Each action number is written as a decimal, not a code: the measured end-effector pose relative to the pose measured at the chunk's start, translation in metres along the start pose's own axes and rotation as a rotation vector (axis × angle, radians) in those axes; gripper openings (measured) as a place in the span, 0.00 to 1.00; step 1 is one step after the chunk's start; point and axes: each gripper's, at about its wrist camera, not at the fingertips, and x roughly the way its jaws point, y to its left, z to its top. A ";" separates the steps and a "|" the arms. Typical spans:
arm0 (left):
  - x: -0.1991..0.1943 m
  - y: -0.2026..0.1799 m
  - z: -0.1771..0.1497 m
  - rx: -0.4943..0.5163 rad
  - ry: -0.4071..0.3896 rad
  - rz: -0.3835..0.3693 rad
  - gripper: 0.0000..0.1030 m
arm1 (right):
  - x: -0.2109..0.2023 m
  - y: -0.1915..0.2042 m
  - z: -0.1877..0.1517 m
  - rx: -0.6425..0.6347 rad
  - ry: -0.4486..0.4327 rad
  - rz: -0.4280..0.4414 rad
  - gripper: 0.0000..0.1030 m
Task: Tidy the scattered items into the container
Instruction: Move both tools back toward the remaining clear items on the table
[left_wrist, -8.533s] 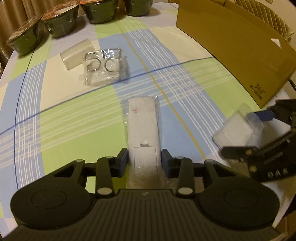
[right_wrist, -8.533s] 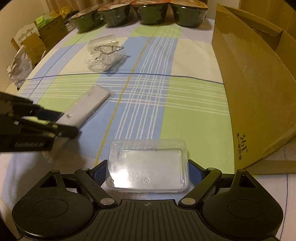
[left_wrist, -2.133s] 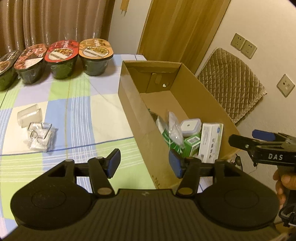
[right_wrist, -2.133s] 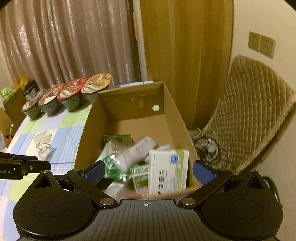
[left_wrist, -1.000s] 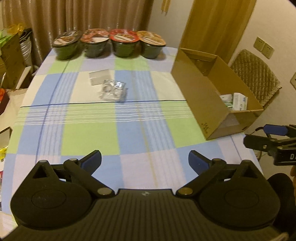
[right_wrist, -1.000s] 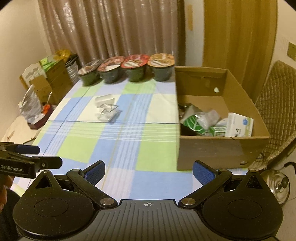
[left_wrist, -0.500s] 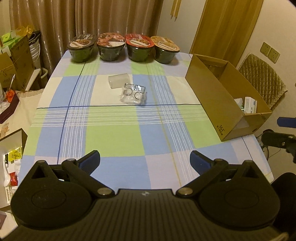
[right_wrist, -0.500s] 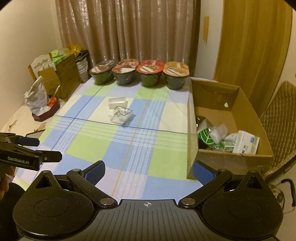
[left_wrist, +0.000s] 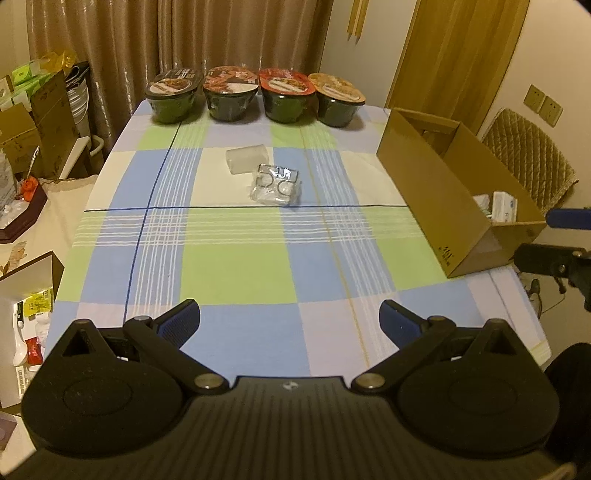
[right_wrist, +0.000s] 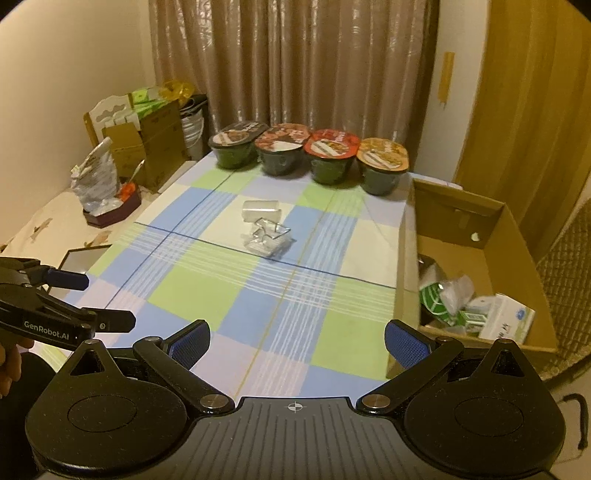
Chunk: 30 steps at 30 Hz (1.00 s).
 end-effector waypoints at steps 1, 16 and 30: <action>0.003 0.002 0.000 0.001 0.002 0.007 0.99 | 0.006 0.000 0.001 -0.010 0.007 0.009 1.00; 0.065 0.046 0.024 -0.019 -0.013 0.102 0.99 | 0.137 0.007 0.047 -0.153 0.064 0.127 1.00; 0.147 0.070 0.093 0.214 0.007 -0.001 0.99 | 0.254 0.006 0.098 -0.518 0.110 0.239 1.00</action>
